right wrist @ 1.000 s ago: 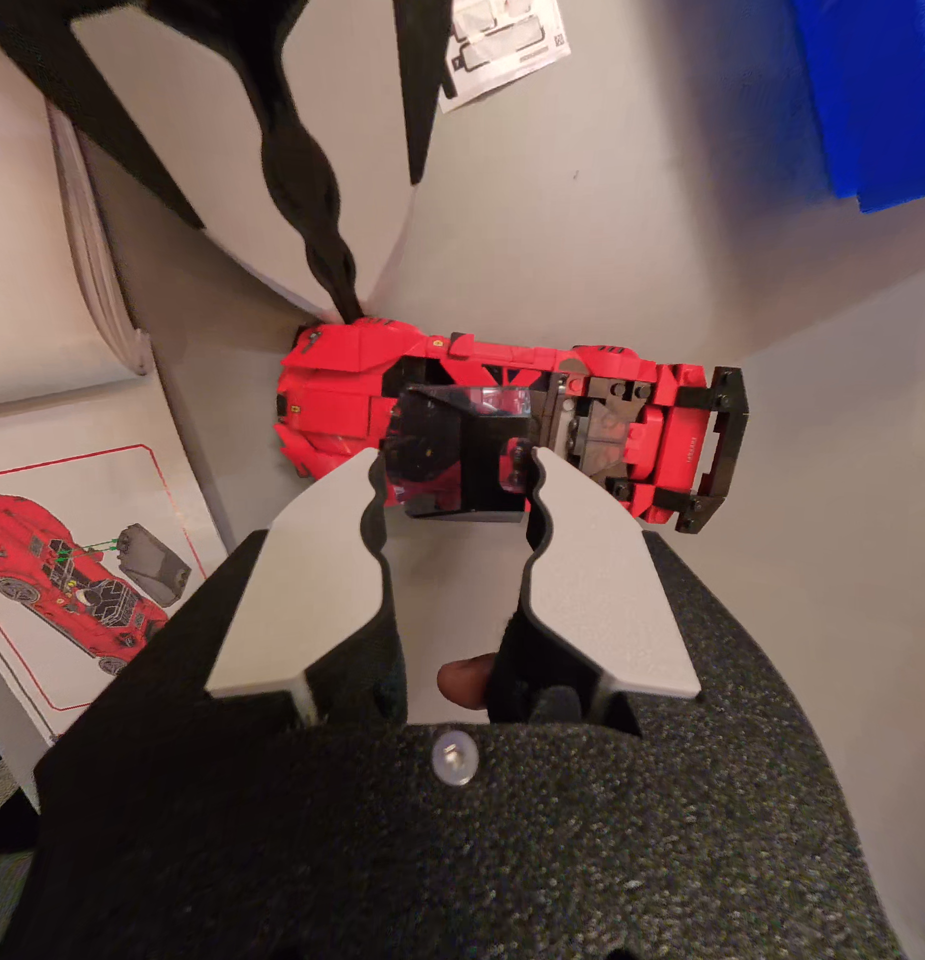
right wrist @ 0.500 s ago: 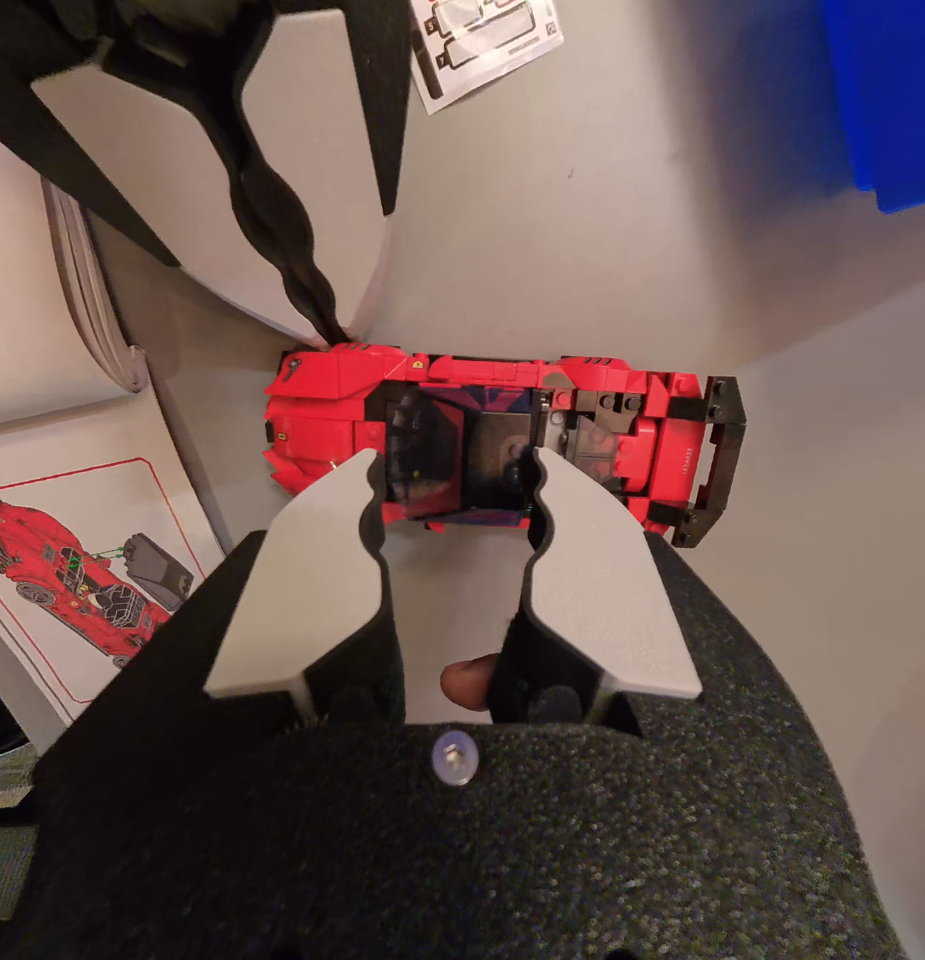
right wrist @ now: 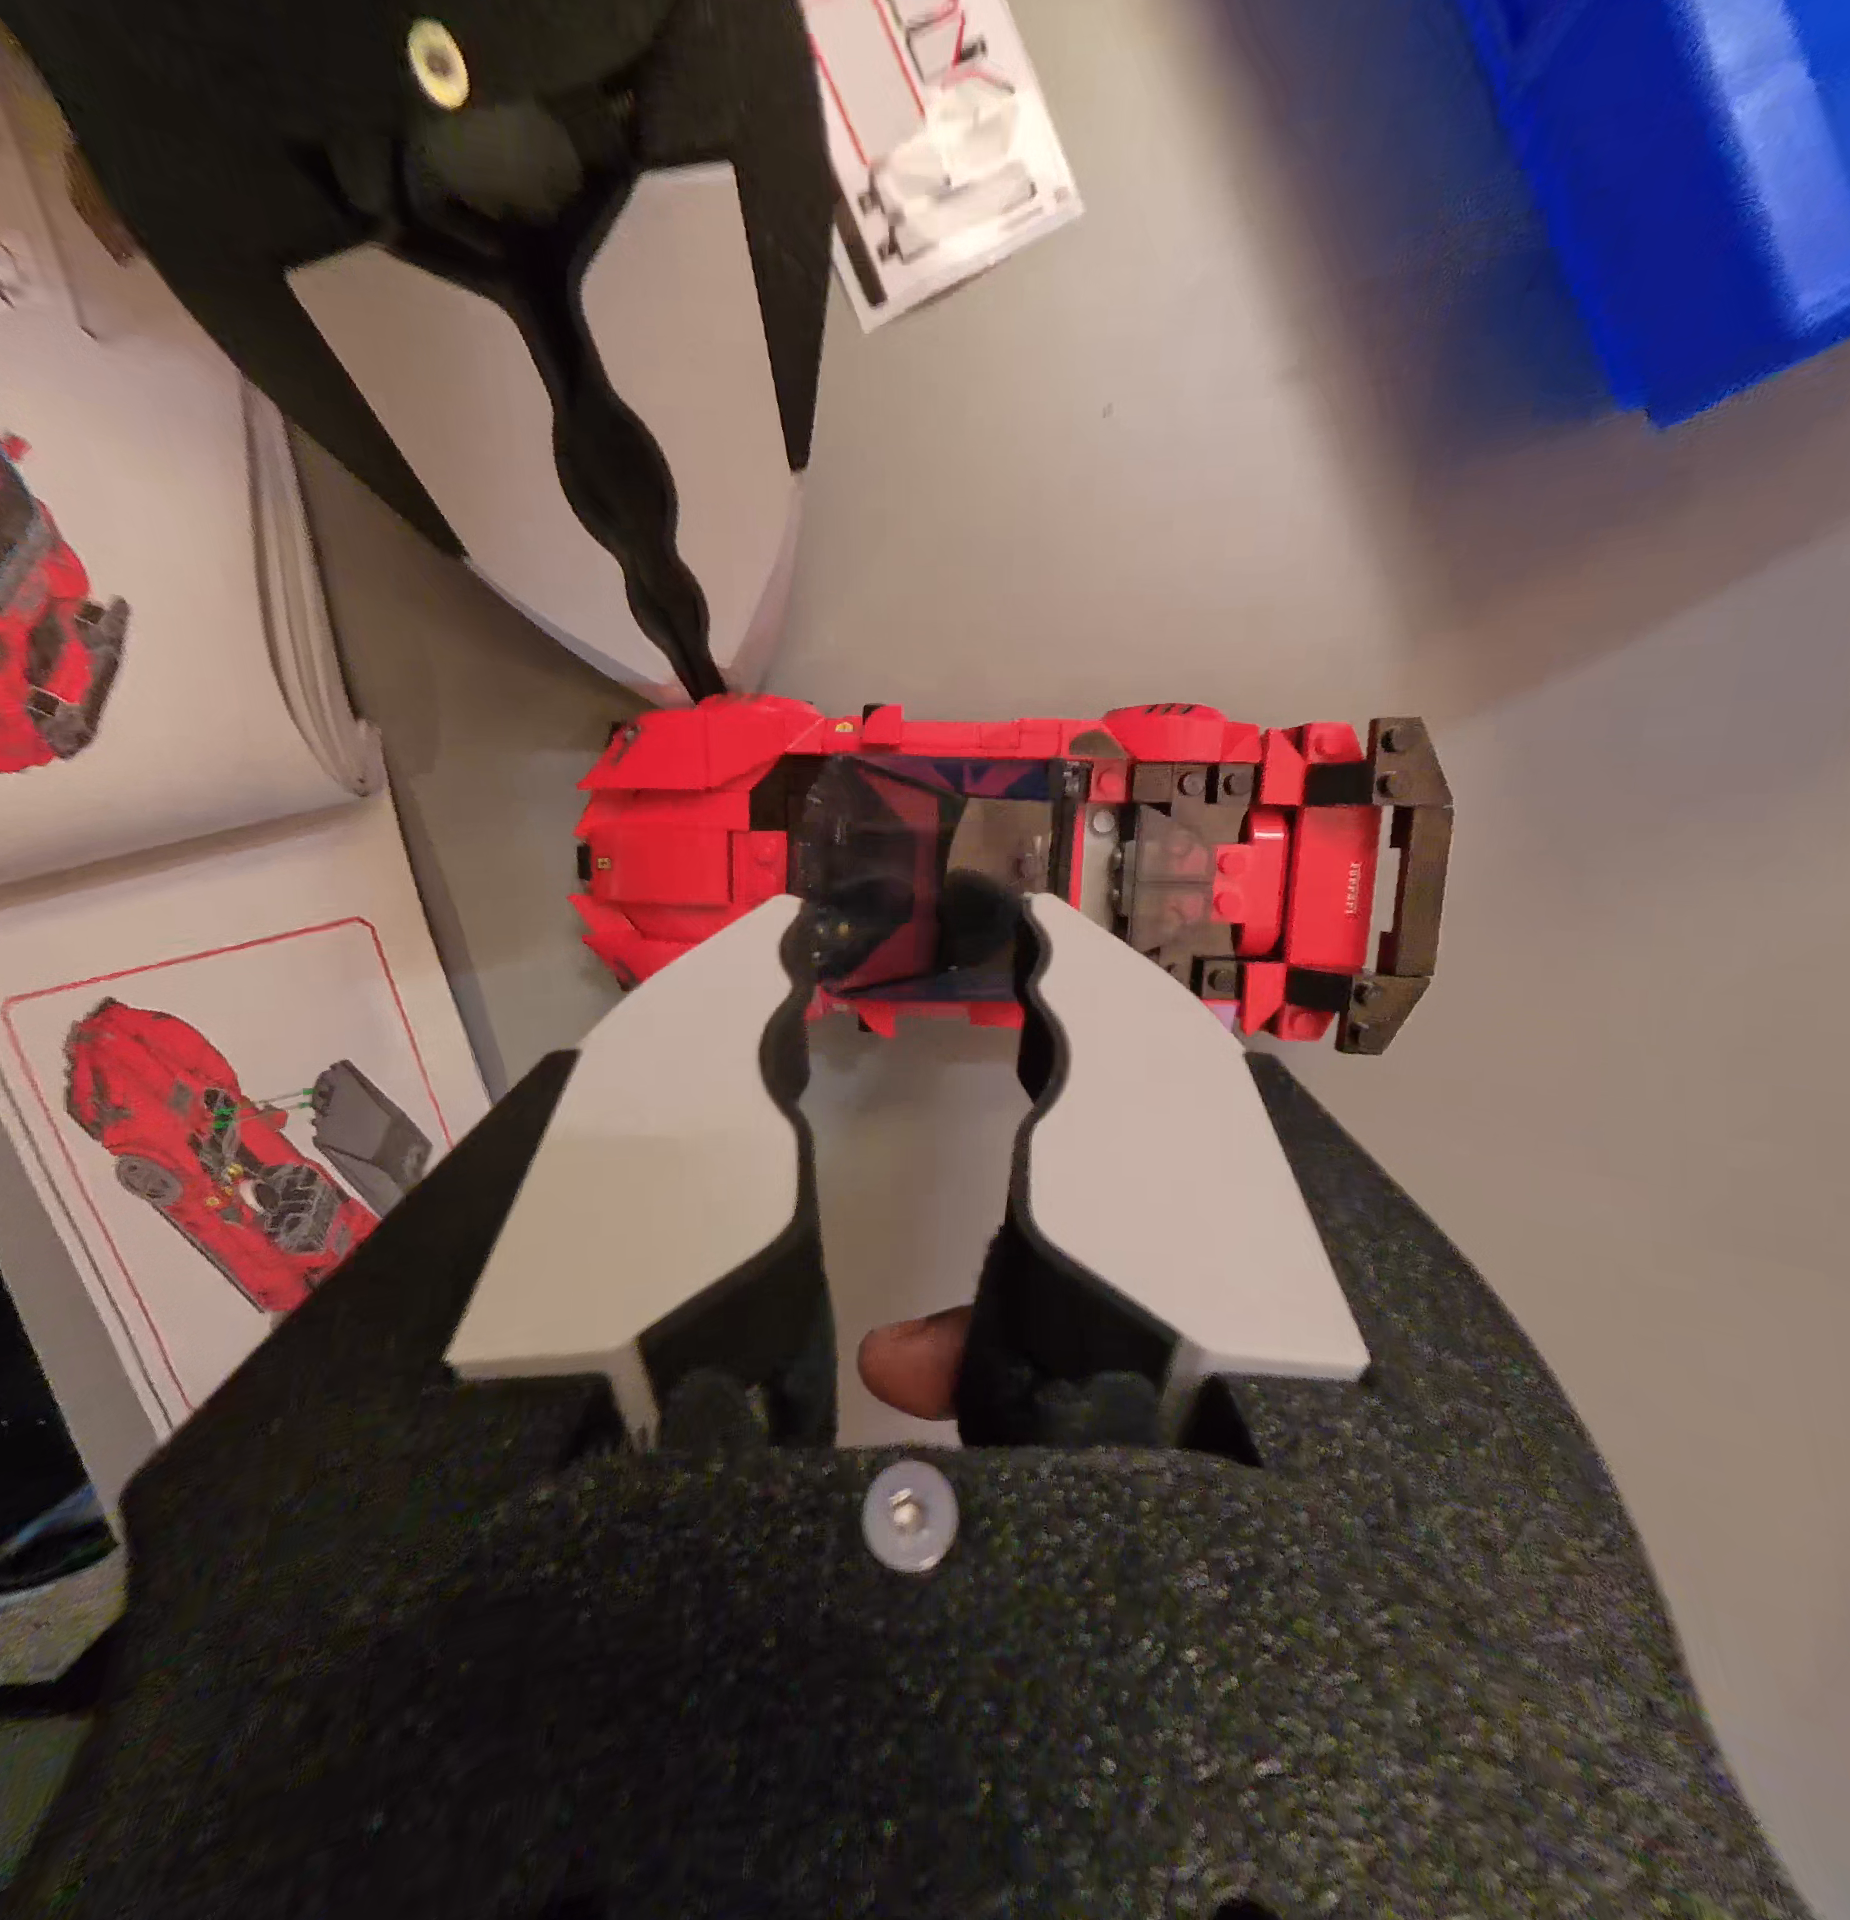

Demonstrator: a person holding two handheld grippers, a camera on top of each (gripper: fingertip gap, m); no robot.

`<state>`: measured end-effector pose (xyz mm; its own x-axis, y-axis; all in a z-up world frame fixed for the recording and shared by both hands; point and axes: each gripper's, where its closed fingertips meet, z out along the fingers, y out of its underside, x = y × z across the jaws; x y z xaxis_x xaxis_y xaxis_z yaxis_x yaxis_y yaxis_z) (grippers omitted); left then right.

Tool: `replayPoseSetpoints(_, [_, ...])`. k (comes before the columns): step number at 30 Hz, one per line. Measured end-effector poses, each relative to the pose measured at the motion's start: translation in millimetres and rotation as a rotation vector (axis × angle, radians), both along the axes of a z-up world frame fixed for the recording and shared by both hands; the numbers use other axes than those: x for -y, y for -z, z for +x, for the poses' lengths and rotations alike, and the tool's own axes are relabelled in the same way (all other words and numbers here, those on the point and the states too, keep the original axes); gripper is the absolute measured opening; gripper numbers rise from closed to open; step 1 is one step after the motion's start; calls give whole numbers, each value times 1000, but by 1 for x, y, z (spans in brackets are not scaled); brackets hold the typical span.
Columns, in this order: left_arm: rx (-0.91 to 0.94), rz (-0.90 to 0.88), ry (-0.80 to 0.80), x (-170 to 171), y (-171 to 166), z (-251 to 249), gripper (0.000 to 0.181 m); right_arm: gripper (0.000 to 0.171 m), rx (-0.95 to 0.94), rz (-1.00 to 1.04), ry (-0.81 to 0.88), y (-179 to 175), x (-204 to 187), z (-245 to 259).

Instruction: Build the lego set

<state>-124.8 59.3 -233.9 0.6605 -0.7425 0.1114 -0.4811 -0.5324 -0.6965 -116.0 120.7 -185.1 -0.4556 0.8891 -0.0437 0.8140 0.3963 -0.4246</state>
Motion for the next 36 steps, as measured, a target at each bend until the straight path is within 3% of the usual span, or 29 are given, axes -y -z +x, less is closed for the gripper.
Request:
replayPoseSetpoints(1, [1,0,0,0,0,0,4,33,-18,-31,11,-2,0,-2])
replayPoseSetpoints(4, [-2,2,0,0,0,0,4,31,-37,-73,35,0,-2,-6])
replayPoseSetpoints(8, [-2,3,0,0,0,0,4,41,5,-75,35,10,-3,-3])
replayPoseSetpoints(16, [1,6,-5,-1,0,0,4,32,-3,-55,21,8,6,1])
replayPoseSetpoints(23, [-1,7,-7,-1,0,0,5,34,-15,45,82,9,2,0])
replayPoseSetpoints(36, [-6,-10,-2,0,-1,0,8,37,-92,-7,149,6,-1,3])
